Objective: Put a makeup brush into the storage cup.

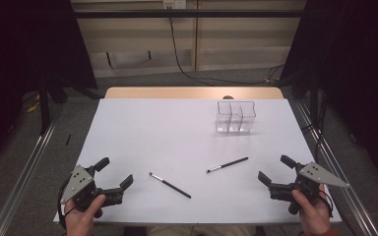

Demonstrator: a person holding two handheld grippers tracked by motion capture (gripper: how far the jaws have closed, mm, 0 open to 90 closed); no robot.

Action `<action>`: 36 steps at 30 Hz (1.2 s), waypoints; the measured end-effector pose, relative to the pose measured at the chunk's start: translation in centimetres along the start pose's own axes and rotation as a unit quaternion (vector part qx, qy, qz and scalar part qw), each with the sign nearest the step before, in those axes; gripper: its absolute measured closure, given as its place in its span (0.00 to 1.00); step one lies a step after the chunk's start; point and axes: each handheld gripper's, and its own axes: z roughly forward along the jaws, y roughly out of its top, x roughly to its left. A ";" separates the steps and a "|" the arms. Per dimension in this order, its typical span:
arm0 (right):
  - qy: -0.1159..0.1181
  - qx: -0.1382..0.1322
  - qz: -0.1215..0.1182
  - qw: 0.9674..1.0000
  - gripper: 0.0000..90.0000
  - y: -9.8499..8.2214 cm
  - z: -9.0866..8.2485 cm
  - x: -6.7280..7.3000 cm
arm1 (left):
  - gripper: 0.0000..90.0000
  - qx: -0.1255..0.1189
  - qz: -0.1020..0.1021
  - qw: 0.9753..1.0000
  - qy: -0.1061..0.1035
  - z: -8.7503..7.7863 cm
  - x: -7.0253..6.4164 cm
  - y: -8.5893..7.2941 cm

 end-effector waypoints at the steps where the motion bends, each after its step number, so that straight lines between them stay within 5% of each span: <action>1: 0.001 0.000 -0.003 1.000 0.00 0.0 0.1 0.0 | 0.03 0.001 0.000 1.000 0.001 0.0 0.0 0.0; 12: 0.005 0.006 0.001 1.000 0.00 -0.1 0.2 0.0 | 0.03 0.010 -0.007 1.000 0.017 -0.1 0.1 -0.1; 19: 0.010 0.006 -0.002 1.000 0.00 -0.1 0.4 0.2 | 0.03 0.015 0.008 1.000 0.011 0.0 -0.2 0.0; 26: 0.014 0.010 -0.002 1.000 0.00 -0.2 0.7 0.1 | 0.03 0.022 -0.009 0.999 0.021 0.5 -0.4 0.4; 36: 0.011 0.008 -0.002 1.000 0.00 -0.2 0.4 0.1 | 0.02 0.005 0.012 1.000 -0.004 1.1 -0.3 1.9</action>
